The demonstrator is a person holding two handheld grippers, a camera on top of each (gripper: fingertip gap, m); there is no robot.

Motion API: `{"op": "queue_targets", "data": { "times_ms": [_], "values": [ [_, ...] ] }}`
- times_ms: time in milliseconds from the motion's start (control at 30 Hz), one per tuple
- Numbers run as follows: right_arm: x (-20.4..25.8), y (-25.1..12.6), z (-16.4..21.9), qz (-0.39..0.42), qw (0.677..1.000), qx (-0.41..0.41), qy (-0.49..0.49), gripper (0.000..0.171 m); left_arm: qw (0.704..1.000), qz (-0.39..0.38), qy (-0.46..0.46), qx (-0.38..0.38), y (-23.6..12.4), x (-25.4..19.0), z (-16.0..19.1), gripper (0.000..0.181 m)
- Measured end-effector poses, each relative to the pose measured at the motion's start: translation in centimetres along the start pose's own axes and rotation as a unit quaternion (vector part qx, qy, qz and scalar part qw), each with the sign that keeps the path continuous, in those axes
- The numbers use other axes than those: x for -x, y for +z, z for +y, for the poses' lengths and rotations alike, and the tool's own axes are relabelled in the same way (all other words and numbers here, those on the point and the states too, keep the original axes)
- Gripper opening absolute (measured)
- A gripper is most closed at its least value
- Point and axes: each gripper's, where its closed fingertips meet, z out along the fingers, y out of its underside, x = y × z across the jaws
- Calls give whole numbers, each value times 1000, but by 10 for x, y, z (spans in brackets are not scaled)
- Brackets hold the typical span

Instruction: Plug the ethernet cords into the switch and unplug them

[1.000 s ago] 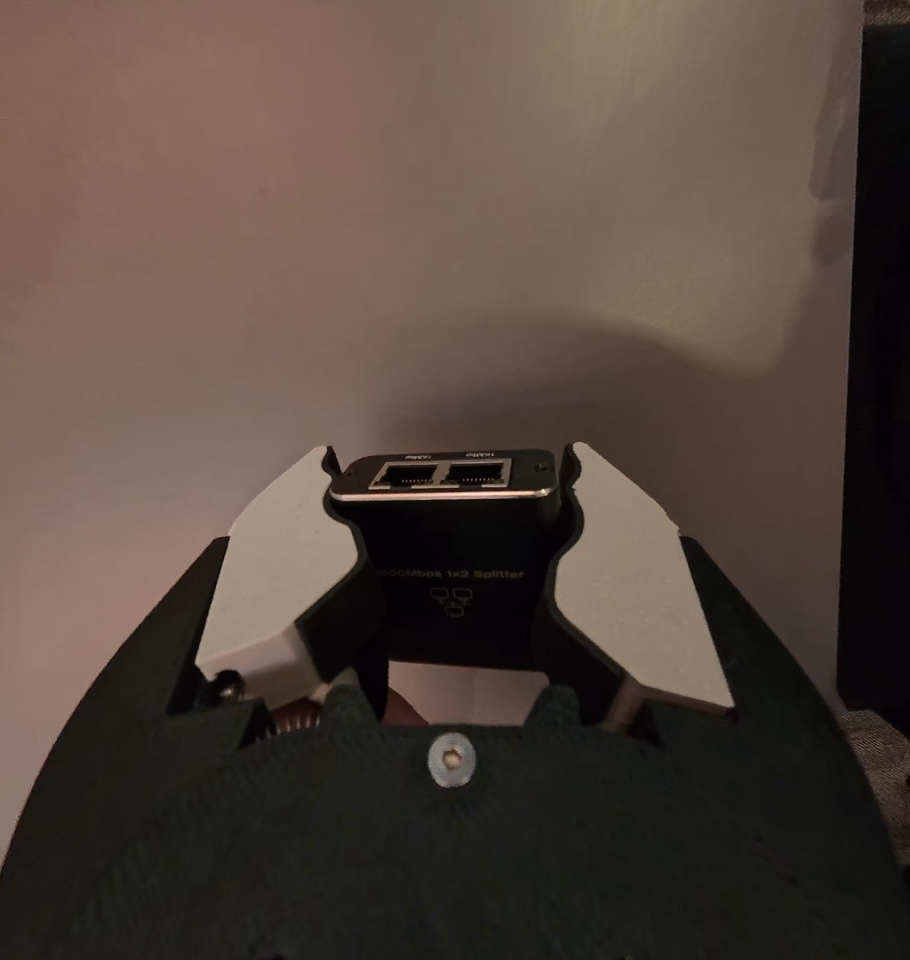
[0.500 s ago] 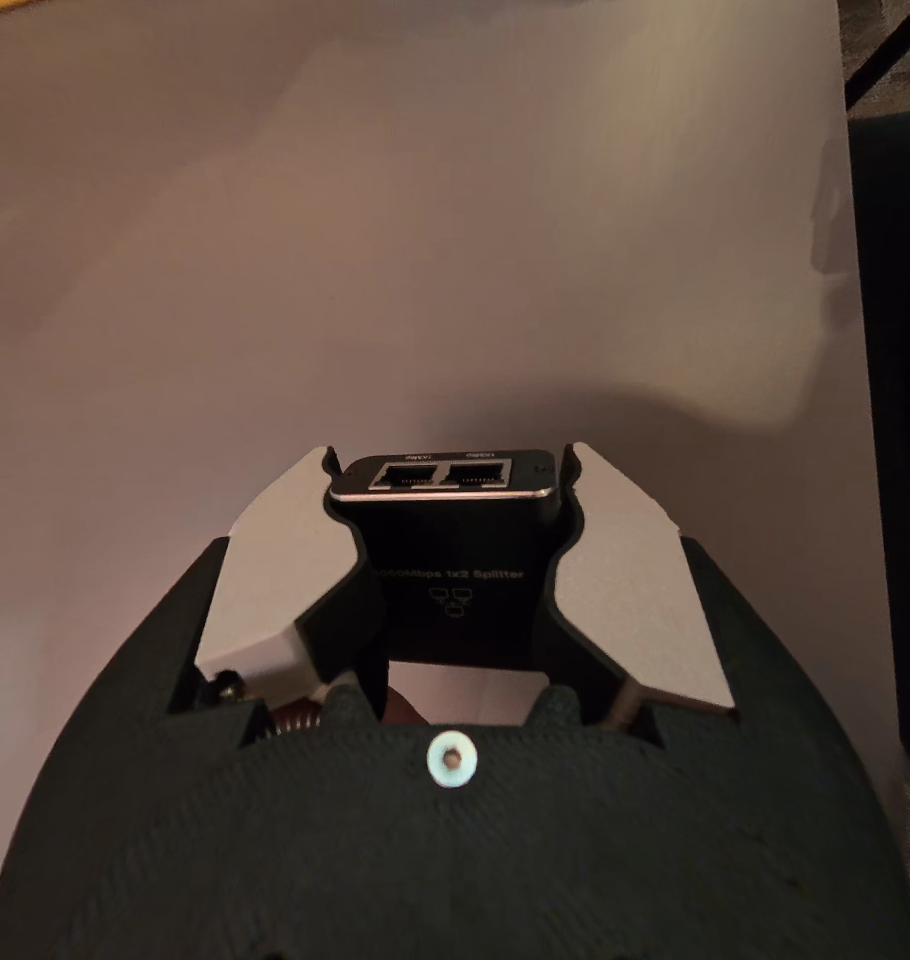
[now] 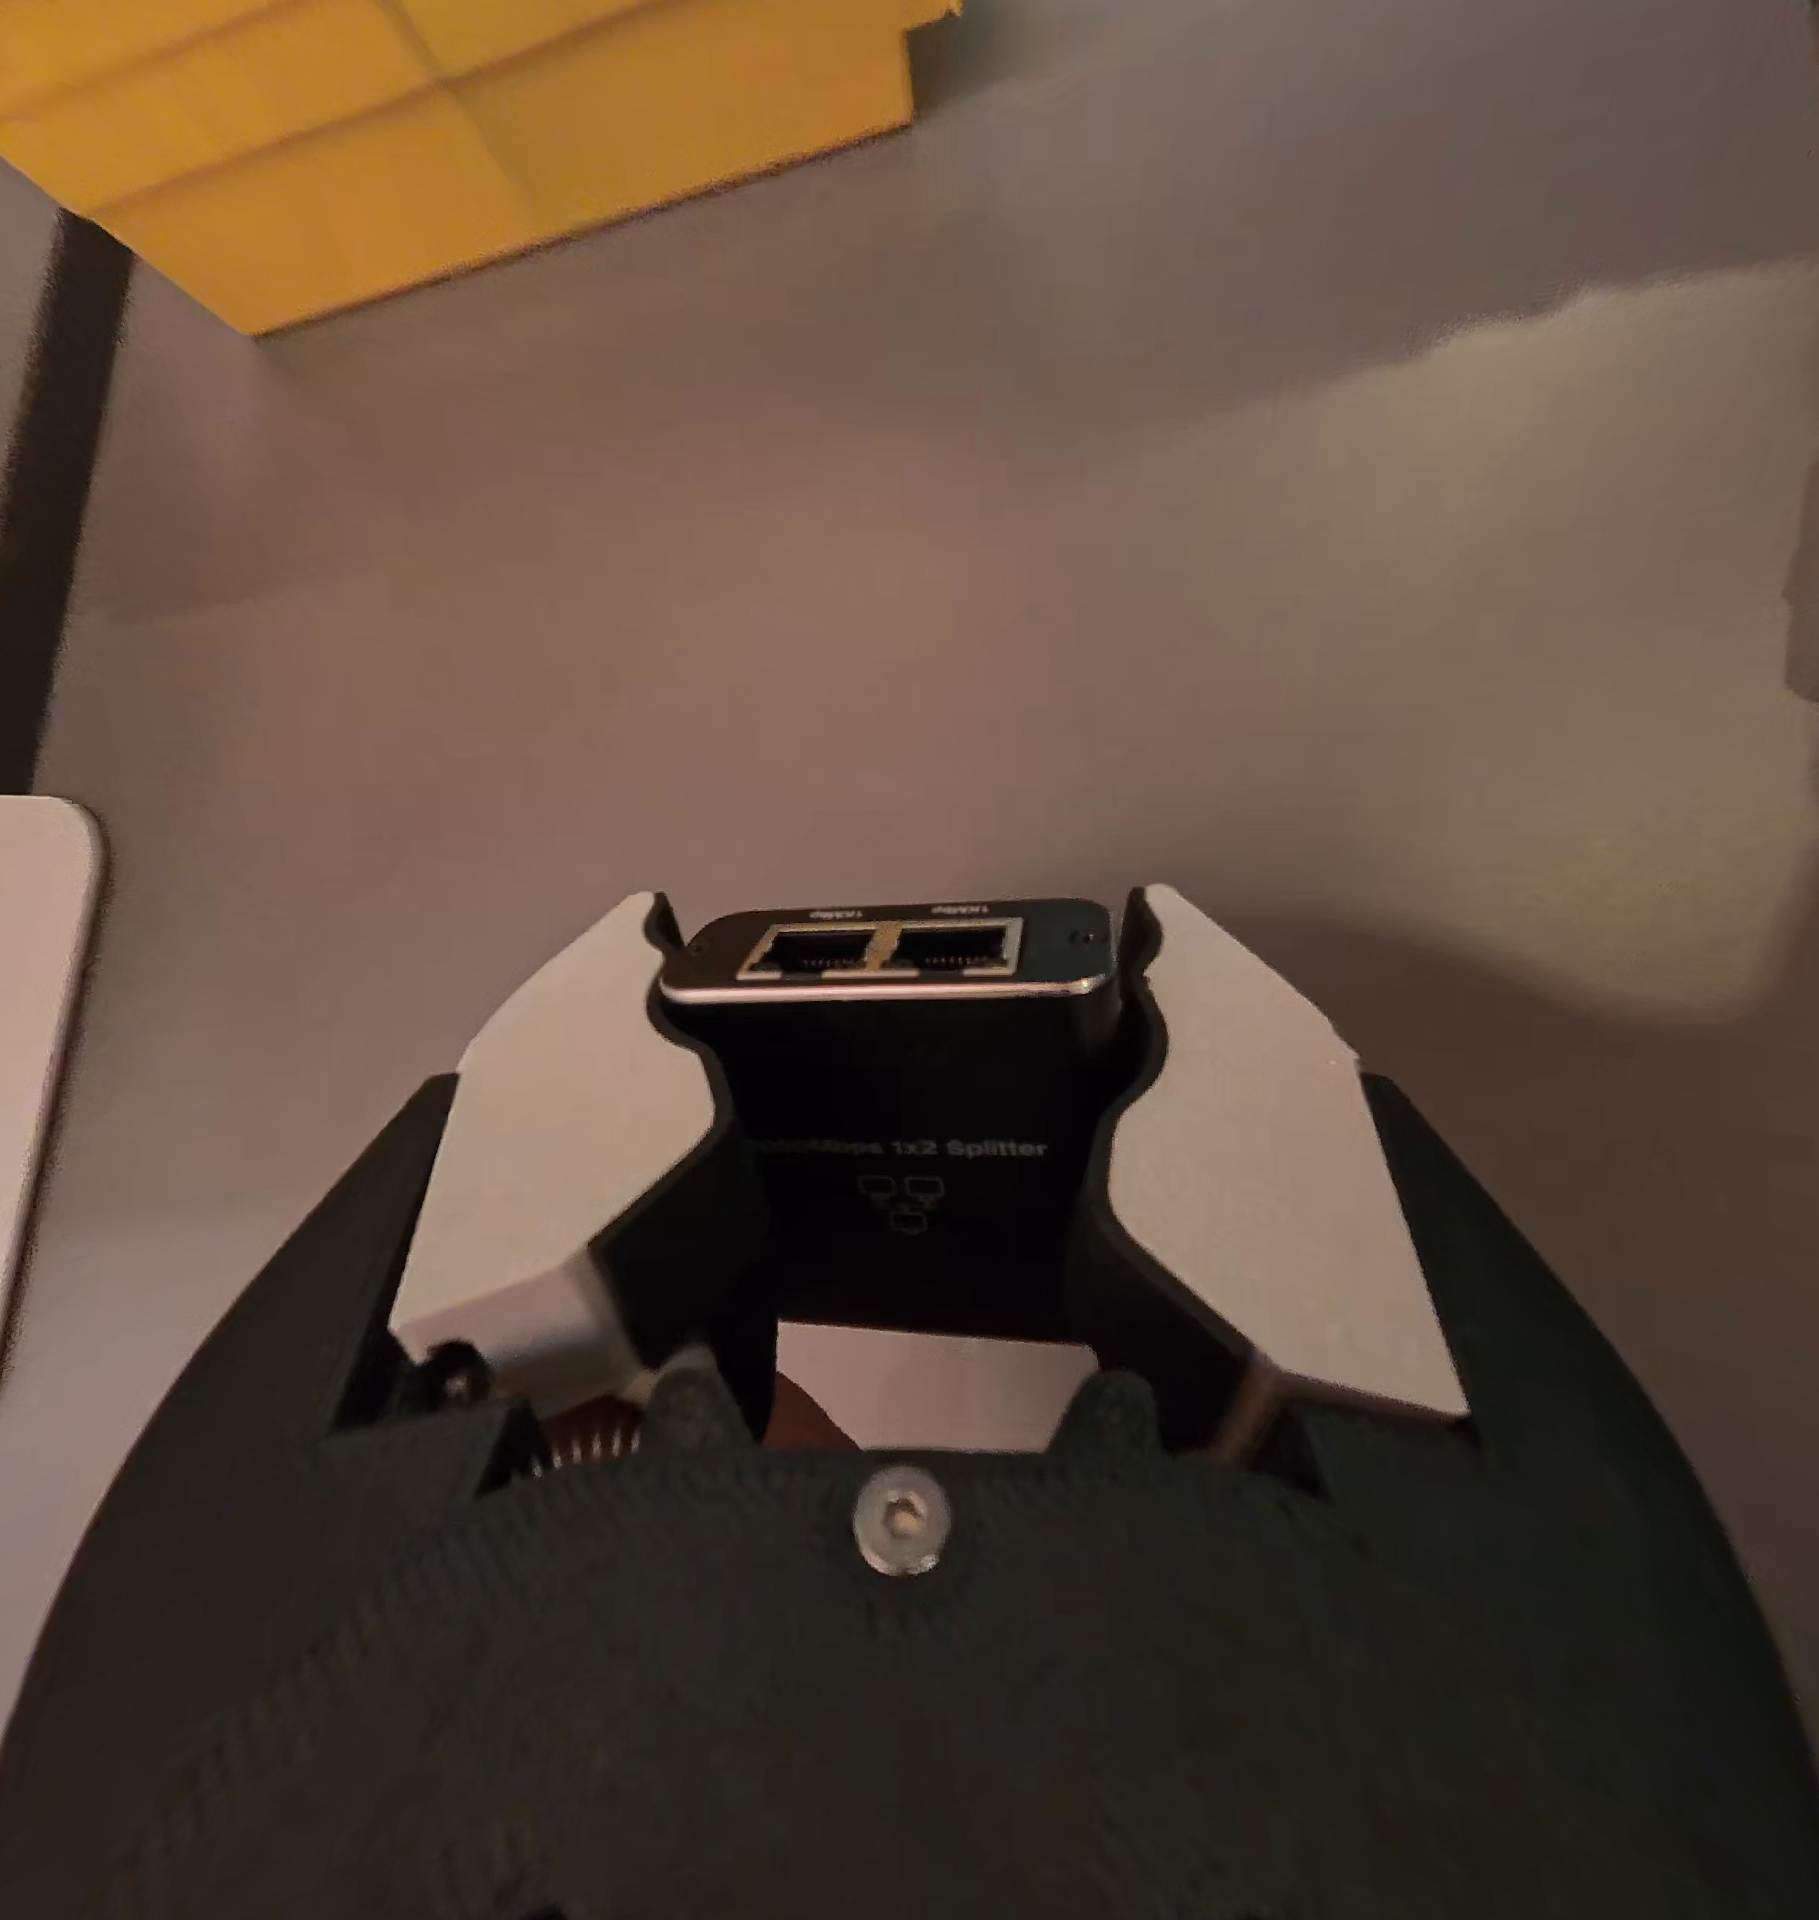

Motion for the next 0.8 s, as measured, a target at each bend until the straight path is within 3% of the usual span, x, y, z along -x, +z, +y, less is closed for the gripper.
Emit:
{"op": "queue_targets", "data": {
  "times_ms": [33, 200, 400, 567, 700, 800],
  "values": [
    [7, -9, -13, 7, 1000, -19, -15, 59, 1000, -19, 2, -7, -1, 4, -4, 76],
    [137, -31, -78, -124, 984, -111, -64, 51, 993, -108, 36, -44, -7, 17, -32, 76],
    [286, -3, -101, -323, 934, -148, 19, 54, 962, -232, 126, -66, -12, 21, -64, 77],
    [345, 20, -100, -408, 902, -126, 62, 58, 934, -301, 188, -49, -13, 18, -78, 76],
    [362, 22, -102, -443, 885, -120, 79, 52, 912, -332, 237, -37, -10, 16, -84, 76],
    [366, 23, -103, -451, 880, -121, 82, 32, 899, -348, 264, -27, -6, 14, -89, 76]
  ]
}}
